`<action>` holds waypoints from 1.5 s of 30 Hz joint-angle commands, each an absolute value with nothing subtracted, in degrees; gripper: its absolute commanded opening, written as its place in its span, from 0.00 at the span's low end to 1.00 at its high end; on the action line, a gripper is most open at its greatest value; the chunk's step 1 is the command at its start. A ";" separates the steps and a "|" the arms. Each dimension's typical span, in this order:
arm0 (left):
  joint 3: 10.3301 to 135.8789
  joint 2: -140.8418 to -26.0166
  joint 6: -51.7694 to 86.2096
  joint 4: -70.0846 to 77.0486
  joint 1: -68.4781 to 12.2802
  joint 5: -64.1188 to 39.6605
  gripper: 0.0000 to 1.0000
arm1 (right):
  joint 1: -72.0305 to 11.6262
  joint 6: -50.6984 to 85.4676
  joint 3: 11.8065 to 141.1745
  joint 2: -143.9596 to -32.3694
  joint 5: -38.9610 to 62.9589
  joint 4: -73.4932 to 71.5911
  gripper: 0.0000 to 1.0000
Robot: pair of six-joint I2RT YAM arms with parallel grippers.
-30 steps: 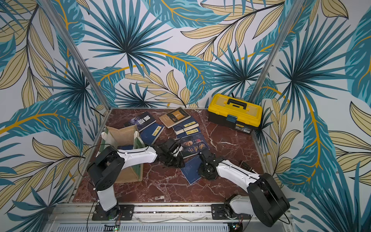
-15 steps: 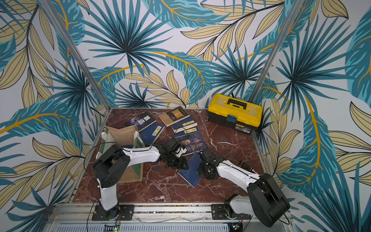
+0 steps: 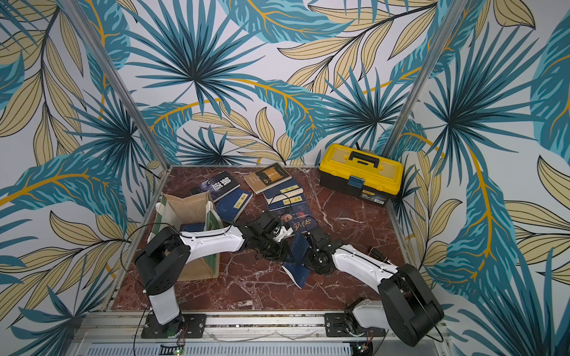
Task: Put the books into the canvas bag
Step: Pick up the book from the center of the board.
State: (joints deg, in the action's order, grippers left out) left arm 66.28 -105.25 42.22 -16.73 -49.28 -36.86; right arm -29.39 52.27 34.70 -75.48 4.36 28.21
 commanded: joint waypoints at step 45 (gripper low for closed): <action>57.05 -58.15 44.27 -6.73 -26.75 -45.59 0.02 | -29.76 54.61 44.03 -65.17 33.67 -24.57 0.63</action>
State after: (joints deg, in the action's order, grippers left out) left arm 57.76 -58.92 42.76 -12.29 -27.68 -39.68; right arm -29.56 51.92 45.28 -64.12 29.78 -18.15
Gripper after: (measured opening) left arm 0.123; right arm 0.633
